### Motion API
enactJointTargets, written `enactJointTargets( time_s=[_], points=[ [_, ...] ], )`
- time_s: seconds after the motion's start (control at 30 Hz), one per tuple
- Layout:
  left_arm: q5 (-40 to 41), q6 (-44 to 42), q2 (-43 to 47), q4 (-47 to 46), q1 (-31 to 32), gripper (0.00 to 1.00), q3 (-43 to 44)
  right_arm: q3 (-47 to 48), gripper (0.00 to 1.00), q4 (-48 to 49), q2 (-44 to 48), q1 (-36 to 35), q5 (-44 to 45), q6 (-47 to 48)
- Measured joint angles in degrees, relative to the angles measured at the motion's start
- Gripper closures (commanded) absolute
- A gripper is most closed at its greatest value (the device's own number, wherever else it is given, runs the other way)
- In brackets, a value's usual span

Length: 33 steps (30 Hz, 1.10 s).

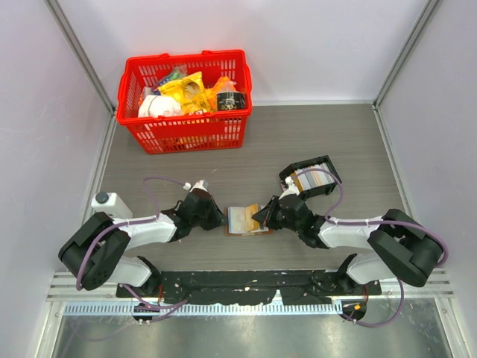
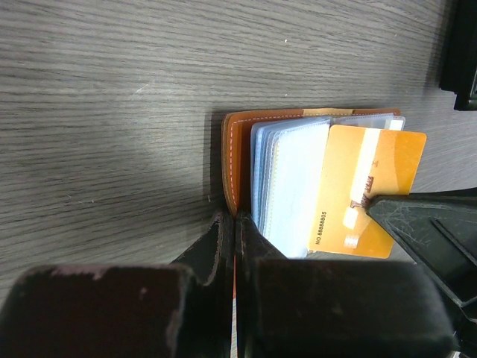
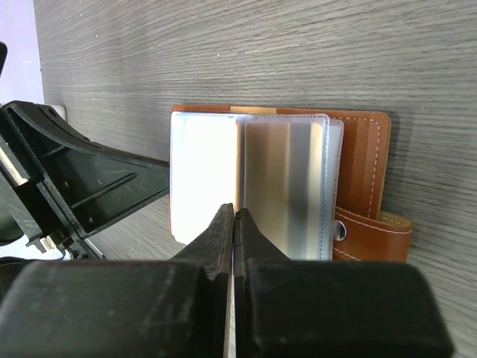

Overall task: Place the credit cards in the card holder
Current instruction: Insert the credit card into the card holder.

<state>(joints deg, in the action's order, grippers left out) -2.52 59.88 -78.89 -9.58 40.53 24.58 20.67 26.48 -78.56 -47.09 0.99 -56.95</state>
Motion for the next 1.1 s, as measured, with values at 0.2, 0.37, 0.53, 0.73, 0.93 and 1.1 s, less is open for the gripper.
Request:
enactJointTargets(
  time_s=[0.2, 0.37, 0.53, 0.73, 0.93, 1.1],
  points=[
    [0.02, 0.00, 0.00, 0.02, 0.00, 1.00, 0.02, 0.00, 0.99, -1.29, 0.92, 0.00, 0.44, 0.00],
    [0.02, -0.02, -0.04, 0.15, 0.00, 1.00, 0.11, 0.00, 0.99, -0.76, 0.61, -0.04, 0.33, -0.11],
    [0.00, -0.02, -0.24, 0.15, 0.02, 1.00, 0.26, 0.00, 0.99, 0.22, -0.22, -0.04, 0.09, -0.24],
    [0.00, -0.02, -0.22, 0.15, 0.00, 1.00, 0.26, 0.00, 0.99, 0.90, -0.87, -0.04, -0.07, -0.24],
    [0.00, -0.02, -0.22, 0.15, 0.00, 1.00, 0.26, 0.00, 0.99, 3.06, -2.91, -0.04, -0.07, -0.66],
    [0.00, 0.00, -0.22, 0.15, 0.02, 1.00, 0.26, 0.00, 0.99, 4.57, -3.89, -0.04, -0.15, -1.27]
  ],
)
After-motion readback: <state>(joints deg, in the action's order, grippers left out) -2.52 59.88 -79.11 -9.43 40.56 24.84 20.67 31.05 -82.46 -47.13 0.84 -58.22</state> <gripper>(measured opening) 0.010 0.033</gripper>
